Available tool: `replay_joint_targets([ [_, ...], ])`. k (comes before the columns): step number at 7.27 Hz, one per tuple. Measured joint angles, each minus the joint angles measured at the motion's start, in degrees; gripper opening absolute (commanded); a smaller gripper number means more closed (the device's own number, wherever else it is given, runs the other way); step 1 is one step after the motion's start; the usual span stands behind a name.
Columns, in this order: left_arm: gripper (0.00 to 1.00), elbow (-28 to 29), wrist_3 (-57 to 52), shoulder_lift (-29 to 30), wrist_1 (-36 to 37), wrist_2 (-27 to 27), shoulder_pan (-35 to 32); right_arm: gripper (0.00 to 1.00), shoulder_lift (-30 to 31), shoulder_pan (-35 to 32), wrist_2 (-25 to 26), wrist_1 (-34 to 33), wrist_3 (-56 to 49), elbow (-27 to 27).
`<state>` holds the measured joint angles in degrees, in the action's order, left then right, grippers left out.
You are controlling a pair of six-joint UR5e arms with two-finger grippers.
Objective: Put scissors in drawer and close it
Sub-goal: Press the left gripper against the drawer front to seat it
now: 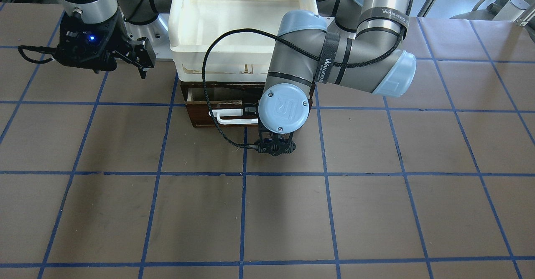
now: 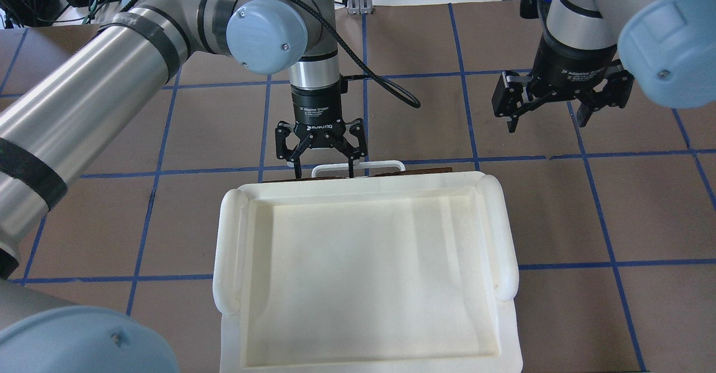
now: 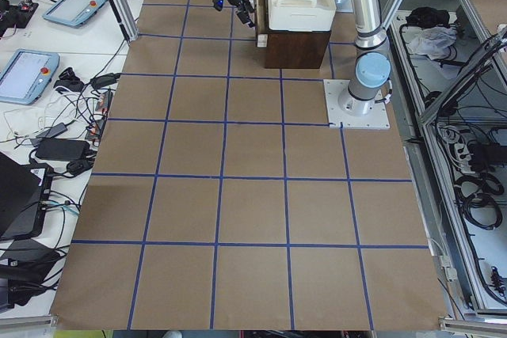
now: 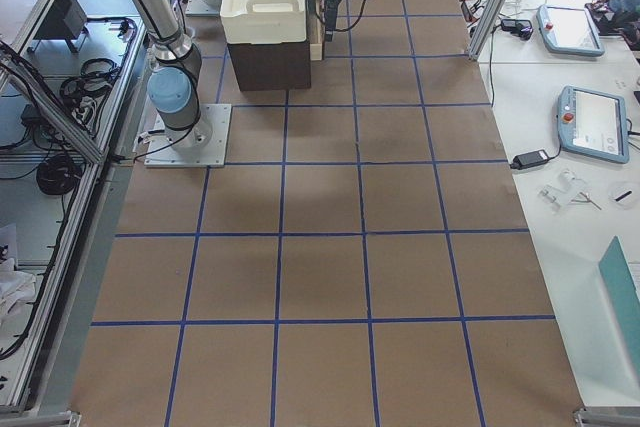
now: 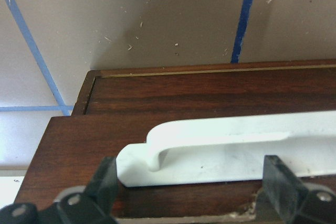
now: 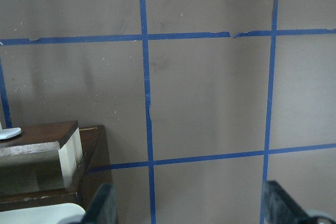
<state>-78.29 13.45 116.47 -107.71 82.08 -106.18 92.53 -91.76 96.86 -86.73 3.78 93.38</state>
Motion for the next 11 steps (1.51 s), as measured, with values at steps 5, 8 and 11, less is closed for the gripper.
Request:
replay_joint_targets([
  [5,1.0,-1.7,0.1,-1.3,-2.5,-0.2,0.0,1.0,0.0,0.0,-0.1,0.1,0.0,0.0],
  [8,1.0,-1.8,0.2,-1.5,-4.5,-0.9,0.0,1.0,0.0,0.0,0.0,0.1,0.0,0.0],
  [11,1.0,-2.4,0.2,-1.4,-5.5,-1.0,-0.1,1.0,0.0,0.0,0.0,0.1,0.0,0.0],
])
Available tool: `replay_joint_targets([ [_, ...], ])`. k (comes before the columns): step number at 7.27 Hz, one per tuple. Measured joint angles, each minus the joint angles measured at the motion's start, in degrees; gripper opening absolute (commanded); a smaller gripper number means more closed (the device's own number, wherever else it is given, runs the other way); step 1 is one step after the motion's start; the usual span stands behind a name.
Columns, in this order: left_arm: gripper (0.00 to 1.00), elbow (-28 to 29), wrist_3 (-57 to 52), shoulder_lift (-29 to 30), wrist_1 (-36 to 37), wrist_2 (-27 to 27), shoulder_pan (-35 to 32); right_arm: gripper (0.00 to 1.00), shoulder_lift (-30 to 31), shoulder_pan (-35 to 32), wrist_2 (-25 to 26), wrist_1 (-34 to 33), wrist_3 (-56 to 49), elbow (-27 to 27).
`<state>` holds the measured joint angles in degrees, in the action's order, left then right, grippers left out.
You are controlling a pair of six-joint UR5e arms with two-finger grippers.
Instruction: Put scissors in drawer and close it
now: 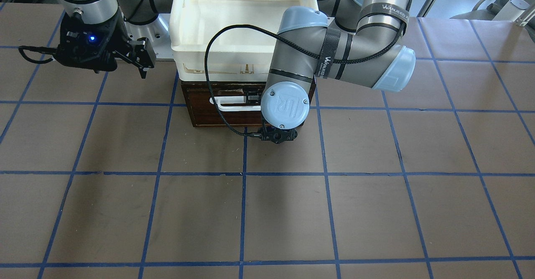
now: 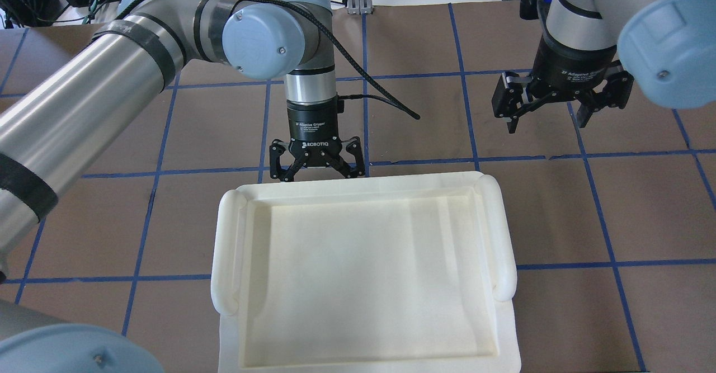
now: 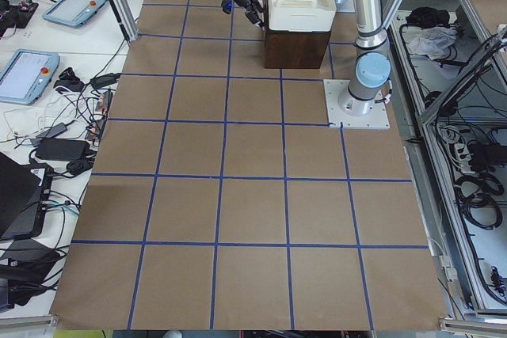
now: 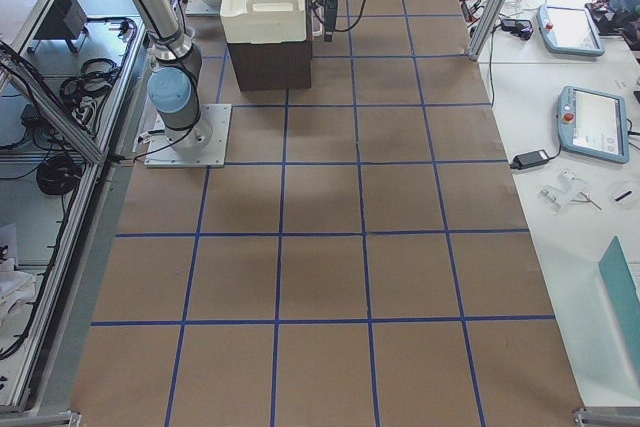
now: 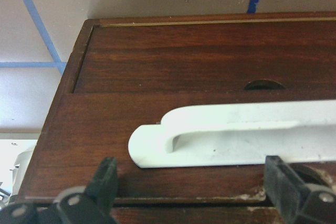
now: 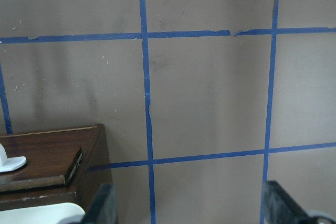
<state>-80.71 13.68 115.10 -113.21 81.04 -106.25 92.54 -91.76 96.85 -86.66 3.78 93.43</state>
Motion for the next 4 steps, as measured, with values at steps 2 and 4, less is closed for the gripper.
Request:
replay_joint_targets([
  [2,1.0,-0.2,0.0,0.0,-0.4,-0.1,0.0,1.0,0.1,0.0,-0.1,0.0,0.0,0.0],
  [4,1.0,0.1,0.0,-0.6,-0.4,-0.1,0.1,1.0,0.1,0.0,-0.1,-0.1,0.1,0.0],
])
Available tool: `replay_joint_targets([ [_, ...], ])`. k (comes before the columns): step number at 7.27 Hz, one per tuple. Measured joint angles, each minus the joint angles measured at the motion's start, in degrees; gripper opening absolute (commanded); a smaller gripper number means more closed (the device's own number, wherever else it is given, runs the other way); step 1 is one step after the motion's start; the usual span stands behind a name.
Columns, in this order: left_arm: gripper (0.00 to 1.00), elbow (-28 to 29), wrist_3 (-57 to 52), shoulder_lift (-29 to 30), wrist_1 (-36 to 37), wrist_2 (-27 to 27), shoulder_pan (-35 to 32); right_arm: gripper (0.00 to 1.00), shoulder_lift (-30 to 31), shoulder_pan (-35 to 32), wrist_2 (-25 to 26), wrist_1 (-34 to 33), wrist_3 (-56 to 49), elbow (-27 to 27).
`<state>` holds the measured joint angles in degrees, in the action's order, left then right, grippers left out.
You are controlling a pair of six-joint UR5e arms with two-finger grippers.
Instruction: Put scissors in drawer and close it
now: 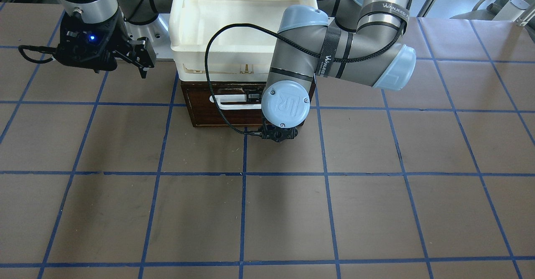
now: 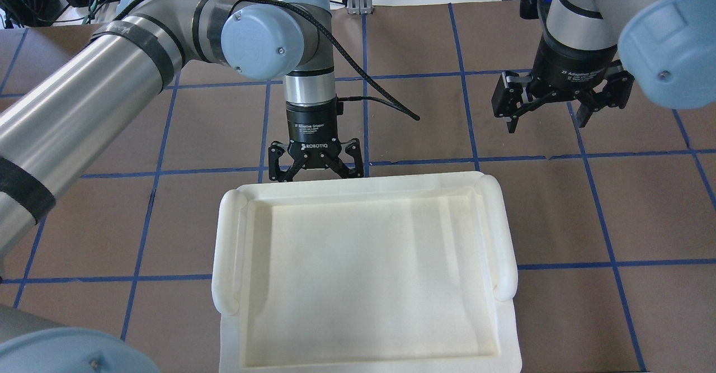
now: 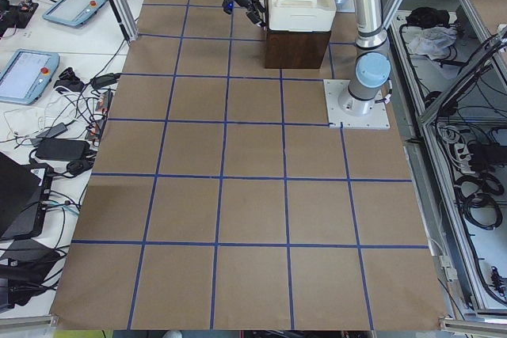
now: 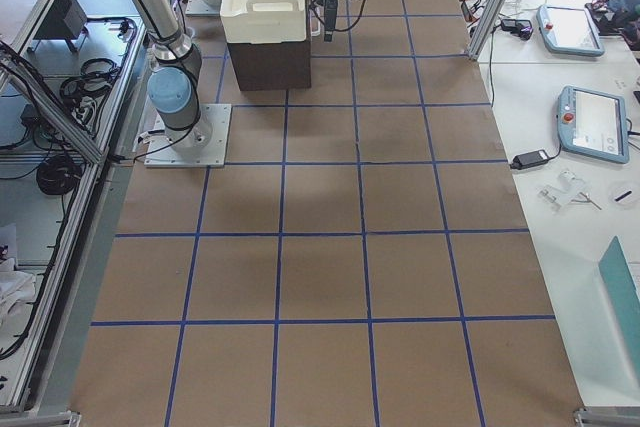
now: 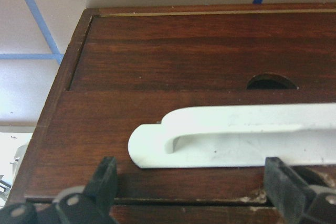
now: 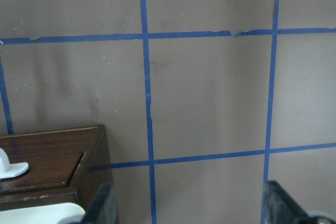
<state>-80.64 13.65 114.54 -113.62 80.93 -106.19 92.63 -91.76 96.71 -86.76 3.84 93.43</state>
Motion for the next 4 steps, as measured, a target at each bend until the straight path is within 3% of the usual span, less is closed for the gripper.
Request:
replay_joint_targets([
  [4,1.0,3.7,-0.8,-4.1,3.7,1.1,1.5,1.0,0.1,0.0,-0.1,-0.4,0.0,-0.1],
])
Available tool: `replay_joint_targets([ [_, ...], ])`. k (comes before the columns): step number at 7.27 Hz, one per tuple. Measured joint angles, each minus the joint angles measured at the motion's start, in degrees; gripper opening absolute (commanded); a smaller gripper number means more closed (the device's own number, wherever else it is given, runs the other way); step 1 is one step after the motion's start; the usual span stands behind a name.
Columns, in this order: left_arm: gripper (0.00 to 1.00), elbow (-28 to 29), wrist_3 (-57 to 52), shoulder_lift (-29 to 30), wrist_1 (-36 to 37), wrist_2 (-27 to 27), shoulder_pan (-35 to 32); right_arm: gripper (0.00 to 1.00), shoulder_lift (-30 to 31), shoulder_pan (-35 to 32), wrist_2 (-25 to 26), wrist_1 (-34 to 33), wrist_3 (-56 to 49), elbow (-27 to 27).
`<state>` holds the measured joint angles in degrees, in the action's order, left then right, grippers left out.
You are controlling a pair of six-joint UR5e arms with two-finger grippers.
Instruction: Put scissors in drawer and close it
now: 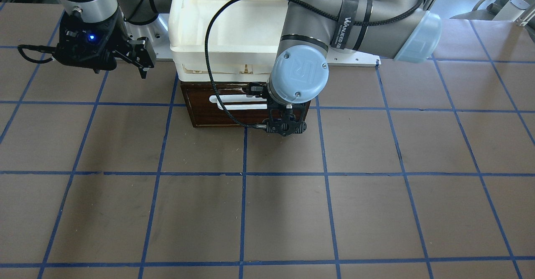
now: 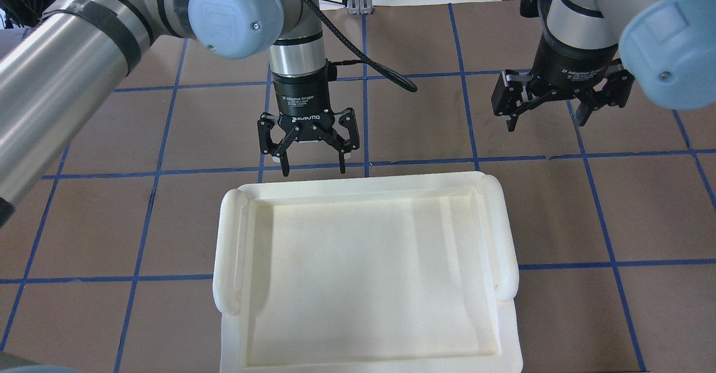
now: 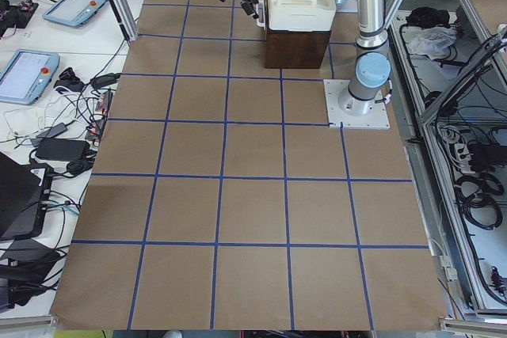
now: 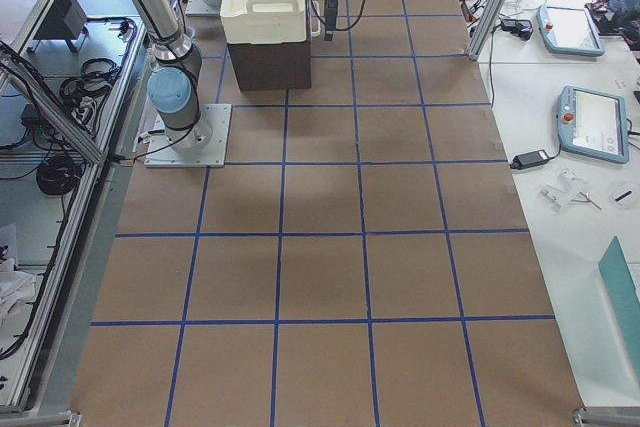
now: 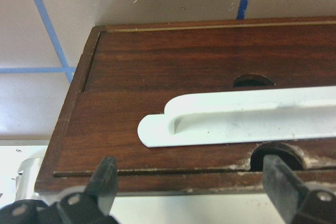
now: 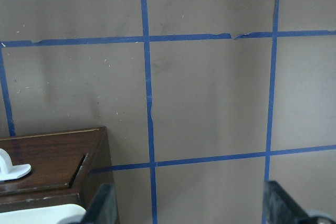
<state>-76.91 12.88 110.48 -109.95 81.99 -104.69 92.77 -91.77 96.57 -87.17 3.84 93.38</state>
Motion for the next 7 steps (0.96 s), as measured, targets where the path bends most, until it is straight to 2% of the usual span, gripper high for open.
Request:
replay_joint_targets([
  [4,1.0,0.0,-0.3,-7.6,12.9,6.1,4.9,1.0,0.1,0.0,-0.1,-0.3,-0.1,0.0],
  [7,1.0,-4.1,-1.5,-14.8,17.3,7.7,5.5,1.0,0.1,0.0,0.0,-0.5,-0.1,0.0],
])
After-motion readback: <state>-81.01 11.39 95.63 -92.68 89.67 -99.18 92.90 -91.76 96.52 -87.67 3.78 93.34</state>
